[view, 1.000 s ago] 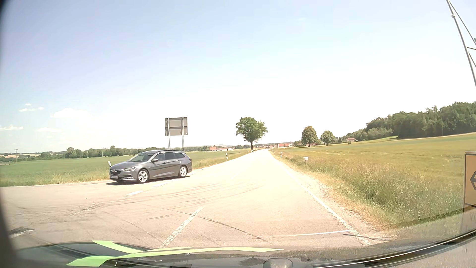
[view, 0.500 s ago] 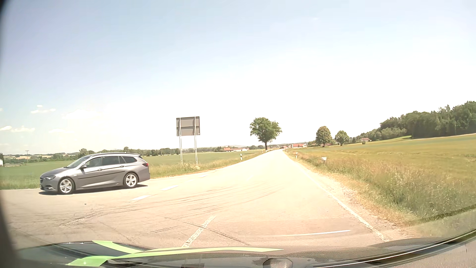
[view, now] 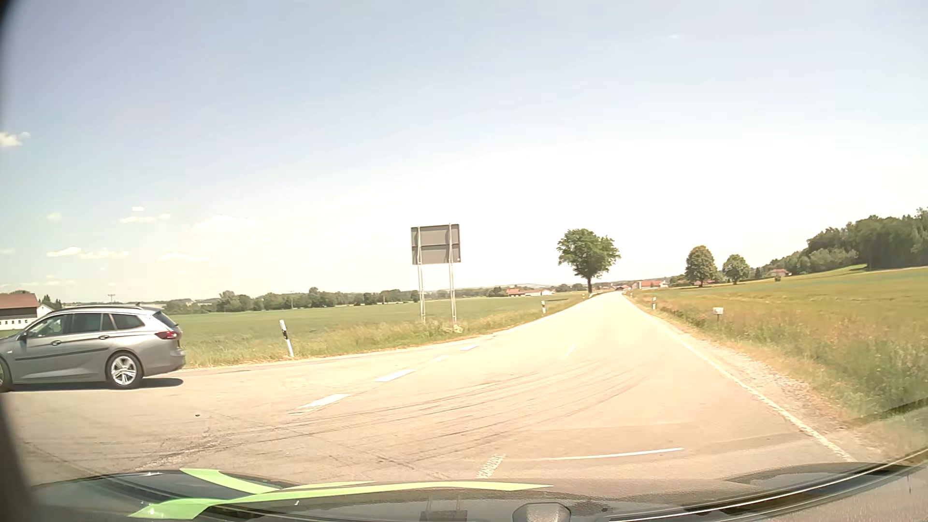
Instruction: Follow the waypoints while adhering to traffic rules and regulations
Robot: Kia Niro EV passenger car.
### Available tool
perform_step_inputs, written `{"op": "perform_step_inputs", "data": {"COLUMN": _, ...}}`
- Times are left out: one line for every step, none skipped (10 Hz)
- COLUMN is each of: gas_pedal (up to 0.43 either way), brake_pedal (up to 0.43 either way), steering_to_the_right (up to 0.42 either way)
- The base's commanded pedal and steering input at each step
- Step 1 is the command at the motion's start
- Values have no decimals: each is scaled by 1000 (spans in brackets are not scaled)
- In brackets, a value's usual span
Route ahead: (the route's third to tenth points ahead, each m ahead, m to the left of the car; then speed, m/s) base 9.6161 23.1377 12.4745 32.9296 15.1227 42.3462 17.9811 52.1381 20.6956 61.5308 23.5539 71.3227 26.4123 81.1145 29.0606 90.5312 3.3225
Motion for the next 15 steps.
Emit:
{"op": "perform_step_inputs", "data": {"gas_pedal": 299, "brake_pedal": 0, "steering_to_the_right": -448}}
{"op": "perform_step_inputs", "data": {"gas_pedal": 287, "brake_pedal": 0, "steering_to_the_right": -463}}
{"op": "perform_step_inputs", "data": {"gas_pedal": 287, "brake_pedal": 0, "steering_to_the_right": -487}}
{"op": "perform_step_inputs", "data": {"gas_pedal": 287, "brake_pedal": 0, "steering_to_the_right": -501}}
{"op": "perform_step_inputs", "data": {"gas_pedal": 287, "brake_pedal": 0, "steering_to_the_right": -509}}
{"op": "perform_step_inputs", "data": {"gas_pedal": 287, "brake_pedal": 0, "steering_to_the_right": -513}}
{"op": "perform_step_inputs", "data": {"gas_pedal": 287, "brake_pedal": 0, "steering_to_the_right": -513}}
{"op": "perform_step_inputs", "data": {"gas_pedal": 287, "brake_pedal": 0, "steering_to_the_right": -513}}
{"op": "perform_step_inputs", "data": {"gas_pedal": 268, "brake_pedal": 0, "steering_to_the_right": -513}}
{"op": "perform_step_inputs", "data": {"gas_pedal": 268, "brake_pedal": 0, "steering_to_the_right": -513}}
{"op": "perform_step_inputs", "data": {"gas_pedal": 268, "brake_pedal": 0, "steering_to_the_right": -510}}
{"op": "perform_step_inputs", "data": {"gas_pedal": 268, "brake_pedal": 0, "steering_to_the_right": -505}}
{"op": "perform_step_inputs", "data": {"gas_pedal": 248, "brake_pedal": 0, "steering_to_the_right": -499}}
{"op": "perform_step_inputs", "data": {"gas_pedal": 209, "brake_pedal": 0, "steering_to_the_right": -497}}
{"op": "perform_step_inputs", "data": {"gas_pedal": 209, "brake_pedal": 0, "steering_to_the_right": -495}}
